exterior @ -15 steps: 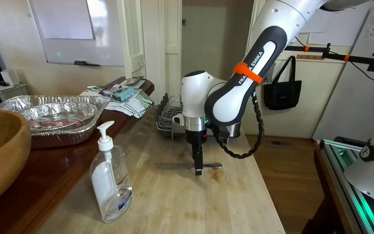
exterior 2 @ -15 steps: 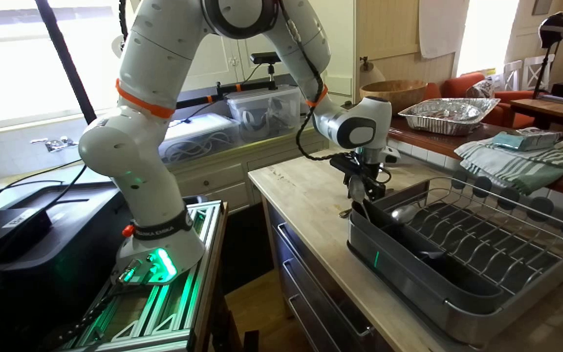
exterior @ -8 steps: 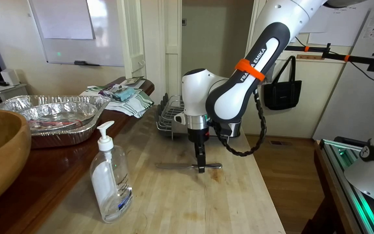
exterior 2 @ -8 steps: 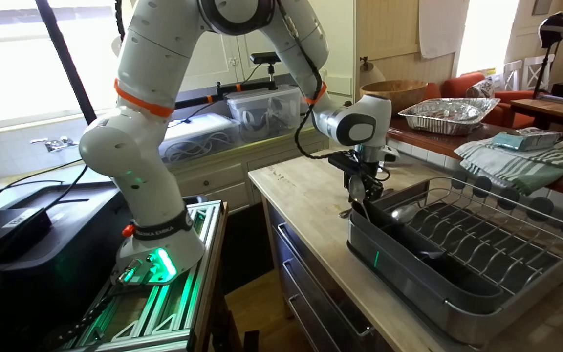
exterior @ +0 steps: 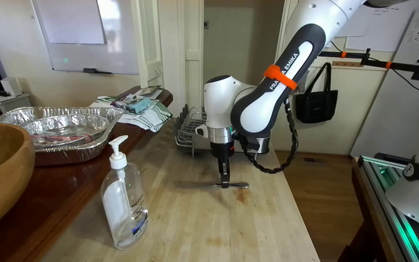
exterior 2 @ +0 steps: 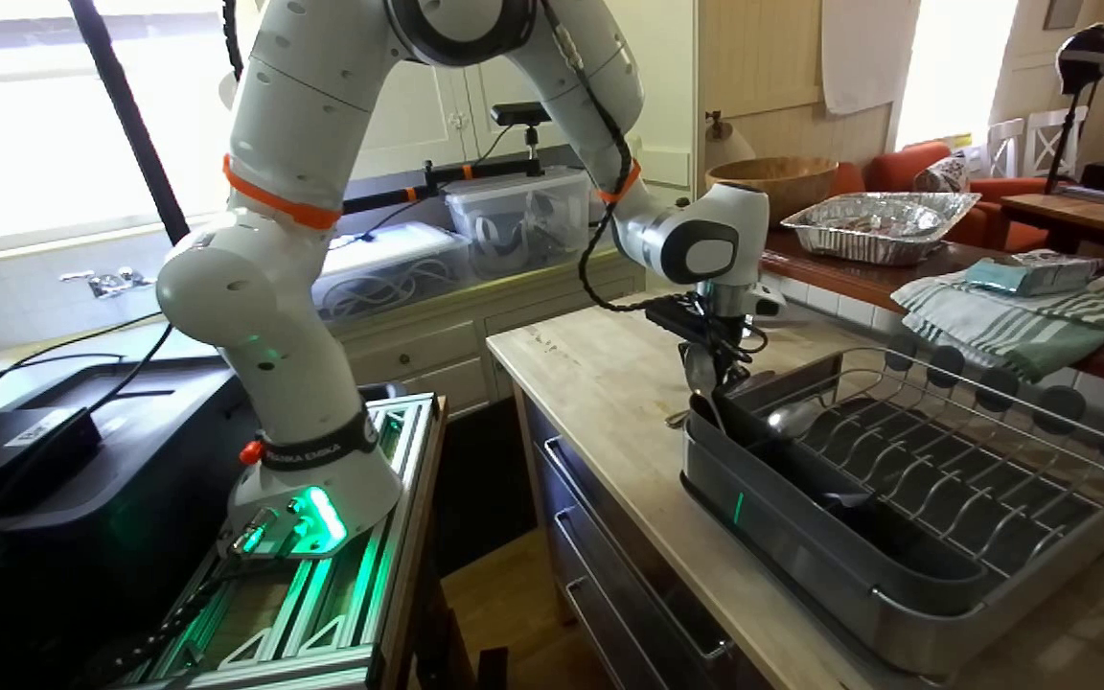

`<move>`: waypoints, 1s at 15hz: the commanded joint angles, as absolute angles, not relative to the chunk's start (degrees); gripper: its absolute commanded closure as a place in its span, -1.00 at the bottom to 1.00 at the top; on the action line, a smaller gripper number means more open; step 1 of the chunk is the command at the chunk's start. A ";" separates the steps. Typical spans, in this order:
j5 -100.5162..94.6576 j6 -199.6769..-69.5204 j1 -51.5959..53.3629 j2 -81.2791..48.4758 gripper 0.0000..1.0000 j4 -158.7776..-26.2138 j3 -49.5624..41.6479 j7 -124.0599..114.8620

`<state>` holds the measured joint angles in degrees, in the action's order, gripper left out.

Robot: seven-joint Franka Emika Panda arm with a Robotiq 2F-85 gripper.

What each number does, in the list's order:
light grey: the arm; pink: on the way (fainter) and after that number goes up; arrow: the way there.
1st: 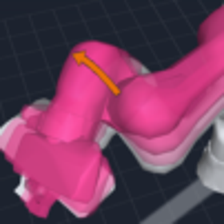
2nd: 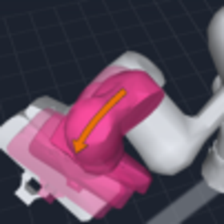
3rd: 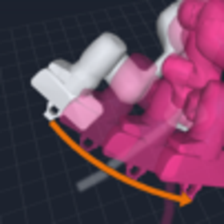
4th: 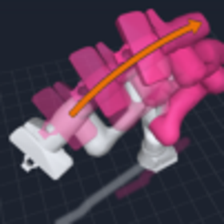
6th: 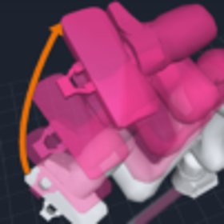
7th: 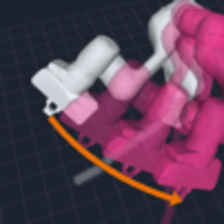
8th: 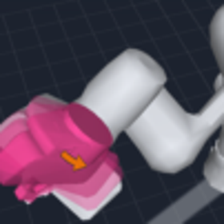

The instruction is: Pick up the knife from the counter and put it on the dish dryer

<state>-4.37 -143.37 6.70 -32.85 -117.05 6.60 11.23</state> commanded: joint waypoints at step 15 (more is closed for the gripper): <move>-5.52 -145.00 7.45 -31.02 -0.08 -118.81 6.48 9.20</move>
<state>-4.37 -143.36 6.82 -32.56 -117.48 7.08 11.09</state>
